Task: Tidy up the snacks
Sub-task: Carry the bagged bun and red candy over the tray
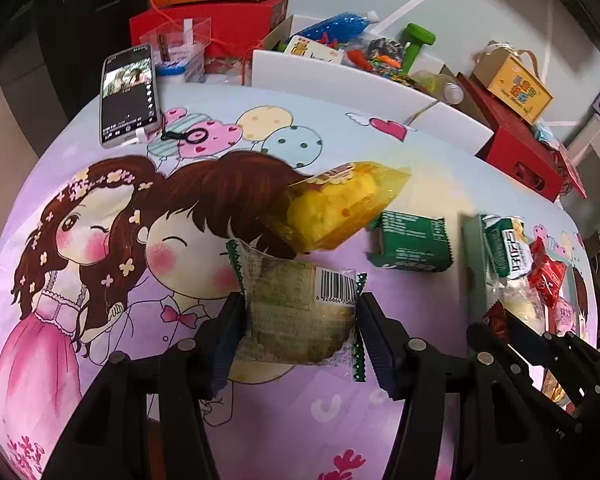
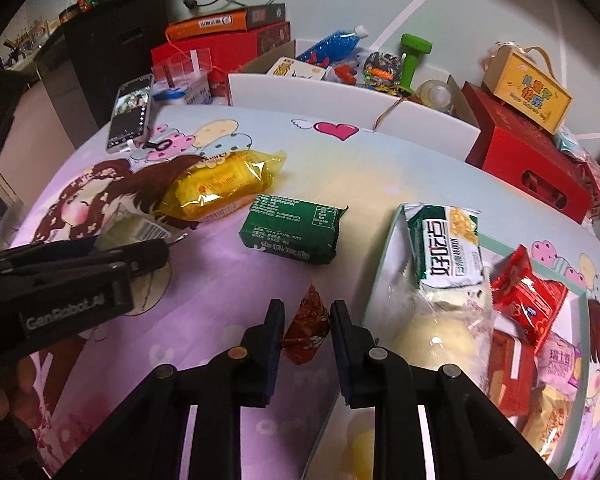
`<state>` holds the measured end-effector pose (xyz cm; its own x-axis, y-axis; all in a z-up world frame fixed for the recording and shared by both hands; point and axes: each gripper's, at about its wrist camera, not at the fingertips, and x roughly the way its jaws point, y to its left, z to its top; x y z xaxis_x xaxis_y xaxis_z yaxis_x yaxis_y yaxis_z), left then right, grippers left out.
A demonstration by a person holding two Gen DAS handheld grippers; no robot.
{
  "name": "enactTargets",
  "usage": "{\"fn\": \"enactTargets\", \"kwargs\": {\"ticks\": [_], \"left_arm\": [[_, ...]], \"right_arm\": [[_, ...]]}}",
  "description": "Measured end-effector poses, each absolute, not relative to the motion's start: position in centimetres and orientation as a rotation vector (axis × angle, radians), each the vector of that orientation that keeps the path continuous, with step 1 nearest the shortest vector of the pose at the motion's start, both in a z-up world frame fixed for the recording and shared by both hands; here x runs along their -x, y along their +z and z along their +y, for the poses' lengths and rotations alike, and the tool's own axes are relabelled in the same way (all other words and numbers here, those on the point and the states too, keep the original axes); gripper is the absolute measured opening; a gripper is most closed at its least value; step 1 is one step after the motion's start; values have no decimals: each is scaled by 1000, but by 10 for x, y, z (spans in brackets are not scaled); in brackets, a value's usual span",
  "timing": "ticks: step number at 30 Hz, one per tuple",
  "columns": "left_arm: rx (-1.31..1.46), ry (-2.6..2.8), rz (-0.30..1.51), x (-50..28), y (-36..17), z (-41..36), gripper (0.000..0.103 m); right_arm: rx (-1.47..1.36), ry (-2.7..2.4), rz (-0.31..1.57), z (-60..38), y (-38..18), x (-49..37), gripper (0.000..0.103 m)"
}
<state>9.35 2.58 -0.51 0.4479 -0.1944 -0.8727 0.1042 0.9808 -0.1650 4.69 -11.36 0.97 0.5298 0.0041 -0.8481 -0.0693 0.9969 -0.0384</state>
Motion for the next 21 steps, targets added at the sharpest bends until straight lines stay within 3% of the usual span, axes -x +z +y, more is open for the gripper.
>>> {"fn": "enactTargets", "kwargs": {"ticks": [21], "left_arm": [[10,-306,1018,-74,26,-28,59]], "right_arm": [[-73,-43,934,-181,40,-7,26]]}}
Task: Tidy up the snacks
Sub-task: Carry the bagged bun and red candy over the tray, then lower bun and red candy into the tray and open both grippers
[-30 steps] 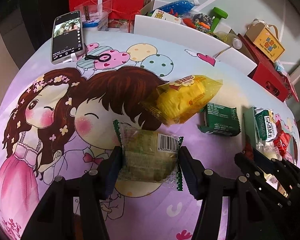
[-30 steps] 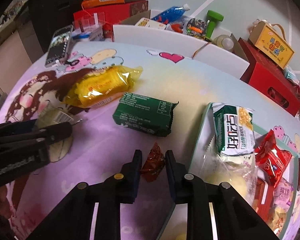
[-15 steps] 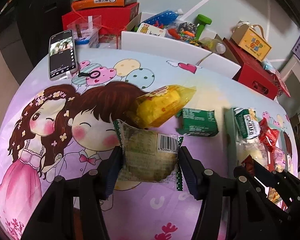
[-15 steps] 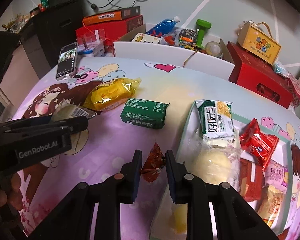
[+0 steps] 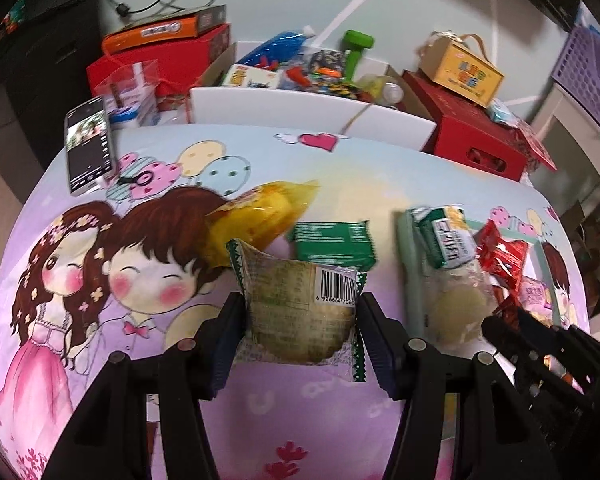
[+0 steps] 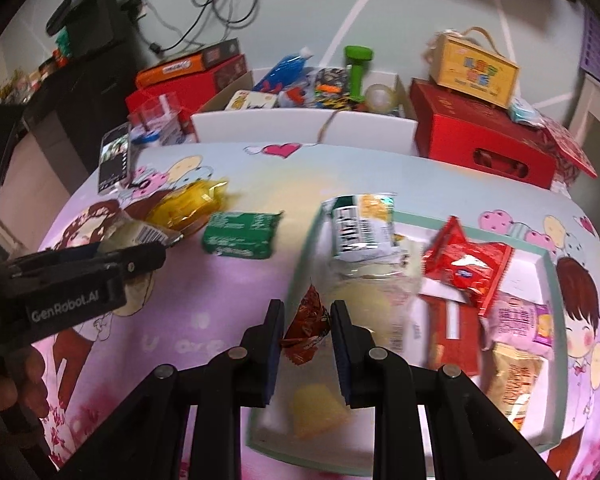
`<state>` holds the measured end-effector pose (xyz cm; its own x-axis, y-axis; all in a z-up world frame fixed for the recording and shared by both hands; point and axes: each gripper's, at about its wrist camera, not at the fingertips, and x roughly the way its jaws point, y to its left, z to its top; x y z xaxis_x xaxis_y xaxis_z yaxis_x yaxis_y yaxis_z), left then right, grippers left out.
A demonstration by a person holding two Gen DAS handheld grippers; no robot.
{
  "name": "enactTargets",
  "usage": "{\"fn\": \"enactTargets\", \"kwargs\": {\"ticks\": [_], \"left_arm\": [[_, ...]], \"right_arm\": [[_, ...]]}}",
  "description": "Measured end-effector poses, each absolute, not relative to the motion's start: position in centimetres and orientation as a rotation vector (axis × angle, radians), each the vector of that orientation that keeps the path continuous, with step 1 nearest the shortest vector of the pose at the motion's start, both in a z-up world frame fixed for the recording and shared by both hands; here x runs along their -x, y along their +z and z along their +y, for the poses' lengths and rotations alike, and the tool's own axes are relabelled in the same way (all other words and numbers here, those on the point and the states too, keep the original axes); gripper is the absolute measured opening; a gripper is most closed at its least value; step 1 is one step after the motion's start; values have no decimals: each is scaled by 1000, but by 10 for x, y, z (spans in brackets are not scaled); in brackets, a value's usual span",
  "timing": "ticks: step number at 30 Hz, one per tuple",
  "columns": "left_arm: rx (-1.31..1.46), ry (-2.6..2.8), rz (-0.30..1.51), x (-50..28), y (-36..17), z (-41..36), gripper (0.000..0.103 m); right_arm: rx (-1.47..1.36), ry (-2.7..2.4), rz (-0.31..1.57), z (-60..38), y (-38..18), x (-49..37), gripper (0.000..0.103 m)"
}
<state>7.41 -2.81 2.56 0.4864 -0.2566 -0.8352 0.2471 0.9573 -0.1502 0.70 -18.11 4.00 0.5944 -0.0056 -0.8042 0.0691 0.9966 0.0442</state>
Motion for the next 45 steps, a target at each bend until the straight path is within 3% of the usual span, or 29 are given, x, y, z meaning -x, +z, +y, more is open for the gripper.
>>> {"fn": "enactTargets", "kwargs": {"ticks": [24,45], "left_arm": [[-227,-646,995,-17,26,-177,59],[-254,-643,1030,-14,15,-186,62]], "right_arm": [[-325,-367,846,-331,63,48,26],[-312,-321,938,-319,37,31,26]]}}
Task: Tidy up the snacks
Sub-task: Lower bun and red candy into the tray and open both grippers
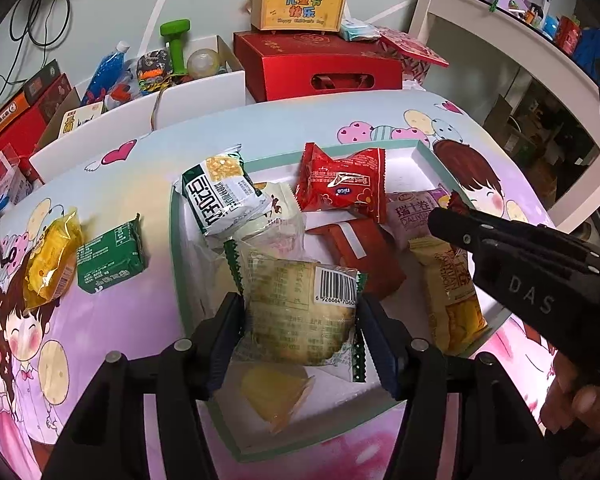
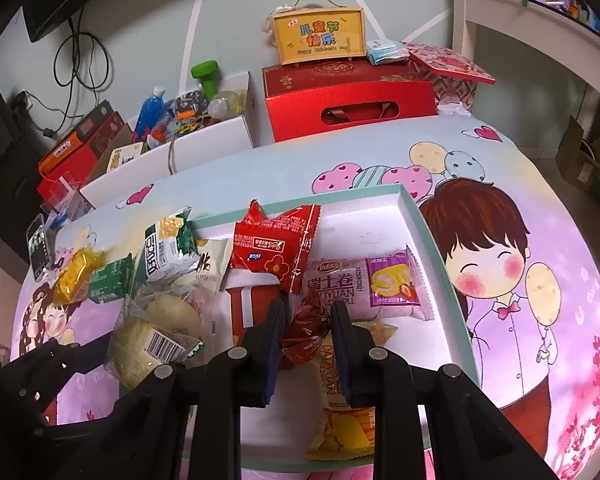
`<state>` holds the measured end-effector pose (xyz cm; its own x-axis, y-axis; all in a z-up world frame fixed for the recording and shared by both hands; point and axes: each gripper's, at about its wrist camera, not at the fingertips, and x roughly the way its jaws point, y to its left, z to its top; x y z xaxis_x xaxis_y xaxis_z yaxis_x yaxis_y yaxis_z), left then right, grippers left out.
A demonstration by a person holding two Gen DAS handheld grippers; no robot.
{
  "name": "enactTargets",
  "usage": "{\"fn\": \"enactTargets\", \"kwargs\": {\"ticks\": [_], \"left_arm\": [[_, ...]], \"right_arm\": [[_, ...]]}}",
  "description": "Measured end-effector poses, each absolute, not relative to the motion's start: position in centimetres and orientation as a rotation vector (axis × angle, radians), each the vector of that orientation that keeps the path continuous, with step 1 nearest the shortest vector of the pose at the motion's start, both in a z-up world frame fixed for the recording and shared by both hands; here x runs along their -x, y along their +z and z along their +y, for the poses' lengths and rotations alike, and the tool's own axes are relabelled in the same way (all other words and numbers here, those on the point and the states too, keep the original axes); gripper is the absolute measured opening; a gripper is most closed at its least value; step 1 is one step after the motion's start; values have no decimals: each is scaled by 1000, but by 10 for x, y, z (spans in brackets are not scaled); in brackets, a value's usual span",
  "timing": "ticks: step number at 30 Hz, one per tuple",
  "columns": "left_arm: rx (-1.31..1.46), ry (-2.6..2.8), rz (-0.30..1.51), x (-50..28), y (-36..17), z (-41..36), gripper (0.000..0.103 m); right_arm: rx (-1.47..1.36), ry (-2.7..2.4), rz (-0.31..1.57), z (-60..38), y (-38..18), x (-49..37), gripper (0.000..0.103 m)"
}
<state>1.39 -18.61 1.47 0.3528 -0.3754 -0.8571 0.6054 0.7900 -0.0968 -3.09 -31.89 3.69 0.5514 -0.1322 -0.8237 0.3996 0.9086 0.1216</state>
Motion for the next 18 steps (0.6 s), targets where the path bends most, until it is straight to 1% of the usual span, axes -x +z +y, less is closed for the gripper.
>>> {"fn": "enactTargets", "kwargs": {"ticks": [1,5,7,11,15,18], "left_arm": [[-255,-638,1034,-15,14,-186,64],[-252,-630,1028,-16,16,-183,66],[-251,-625,1023,-16,18,-182,71],[-243,-619,1018,-18,20,-179,72],[-233,-608,1011,-20,23,-175,72],[-220,-595,1005,-23,25,-170,72]], "right_arm": [[-311,-321,942,-318,36,30,26],[-305,-331,958,-318,33,28,27],[-313,-336,964,-319,32,28,27],[-325,-349,969,-322,30,29,27],[-327,-359,972,-323,30,29,31],[-324,-358,971,-322,30,29,32]]}}
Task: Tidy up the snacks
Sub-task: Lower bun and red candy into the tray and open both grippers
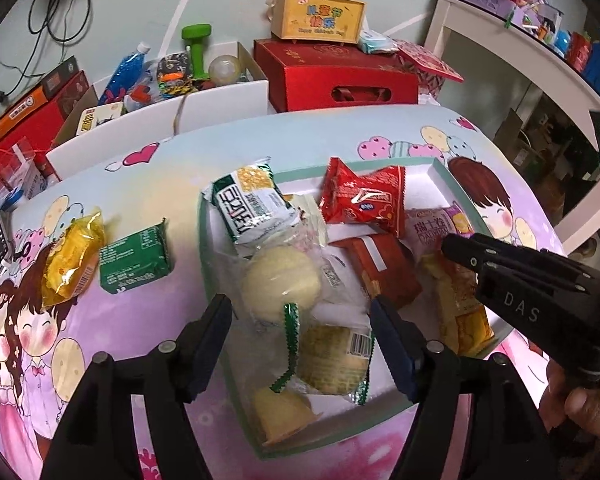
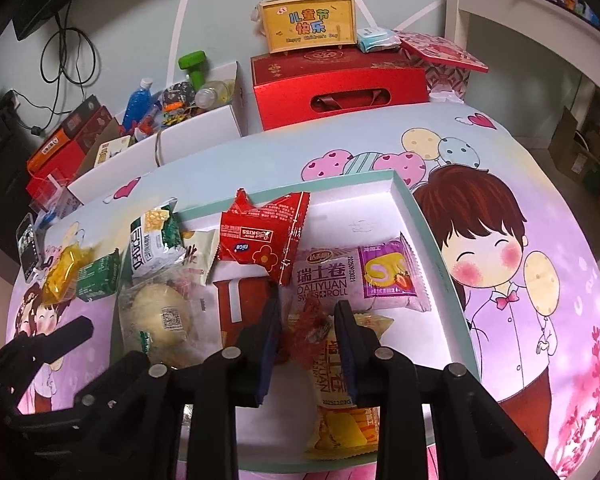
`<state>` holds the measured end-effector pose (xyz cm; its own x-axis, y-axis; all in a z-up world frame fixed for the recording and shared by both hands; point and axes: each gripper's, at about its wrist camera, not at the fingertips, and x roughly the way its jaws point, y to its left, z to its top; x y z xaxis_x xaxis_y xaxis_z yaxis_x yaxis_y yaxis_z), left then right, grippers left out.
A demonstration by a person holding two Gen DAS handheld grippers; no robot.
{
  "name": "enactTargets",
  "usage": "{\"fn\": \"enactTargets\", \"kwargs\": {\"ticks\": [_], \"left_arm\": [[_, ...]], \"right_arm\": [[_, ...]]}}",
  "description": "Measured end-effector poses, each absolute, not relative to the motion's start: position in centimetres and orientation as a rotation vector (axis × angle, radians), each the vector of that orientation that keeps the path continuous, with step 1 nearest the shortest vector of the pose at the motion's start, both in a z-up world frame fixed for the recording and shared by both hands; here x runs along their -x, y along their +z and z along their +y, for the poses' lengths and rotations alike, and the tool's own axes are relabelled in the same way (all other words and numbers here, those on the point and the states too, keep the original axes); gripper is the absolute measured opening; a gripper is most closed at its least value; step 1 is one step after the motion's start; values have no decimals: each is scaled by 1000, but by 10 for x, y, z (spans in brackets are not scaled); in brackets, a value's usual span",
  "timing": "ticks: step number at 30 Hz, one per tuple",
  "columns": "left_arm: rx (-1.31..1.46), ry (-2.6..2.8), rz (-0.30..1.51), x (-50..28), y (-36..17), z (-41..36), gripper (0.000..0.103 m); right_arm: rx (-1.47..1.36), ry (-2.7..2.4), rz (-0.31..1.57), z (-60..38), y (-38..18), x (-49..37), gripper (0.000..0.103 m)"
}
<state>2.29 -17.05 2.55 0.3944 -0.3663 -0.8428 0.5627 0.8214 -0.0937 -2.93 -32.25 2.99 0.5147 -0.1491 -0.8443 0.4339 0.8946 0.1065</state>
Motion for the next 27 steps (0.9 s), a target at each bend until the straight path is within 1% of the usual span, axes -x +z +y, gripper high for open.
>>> {"fn": "enactTargets", "kwargs": {"ticks": [2,3,4,5,6,7,12,14,15,16,17,19,21,27], "left_arm": [[-214,-581,1003,-25,26,-167,72],[-212,-575,1003,-26,27,-165,72],[-209,-565,1003,-27,27,-163,74],[-207,-552,1004,-29,27,-161,76],[-204,-538,1006,-30,26,-159,81],[-199,-522,1006,-33,26,-156,83],[-176,-461,1015,-42,21,-144,85],[-172,-428,1015,-45,19,-140,89],[-172,-416,1015,-46,18,-138,91],[-171,-400,1013,-47,17,-136,91],[-171,-390,1012,-48,16,-135,91],[-170,-371,1008,-50,15,-132,91],[-165,-356,1006,-51,14,-130,91],[-139,-349,1005,-54,14,-125,91]], "right_arm": [[-321,-358,975,-322,29,29,32],[-321,-357,977,-322,29,28,34],[-321,-358,979,-322,28,28,48],[-319,-362,981,-322,28,28,60],[-313,-370,977,-321,29,28,76],[-306,-374,972,-321,30,28,77],[-300,-372,980,-320,29,27,78],[-300,-374,985,-321,27,26,81],[-299,-376,986,-321,27,26,85],[-296,-378,986,-321,27,26,89],[-294,-379,984,-321,27,26,90],[-293,-378,981,-321,27,26,99],[-289,-380,976,-320,27,26,103],[-285,-403,967,-321,27,27,103]]}}
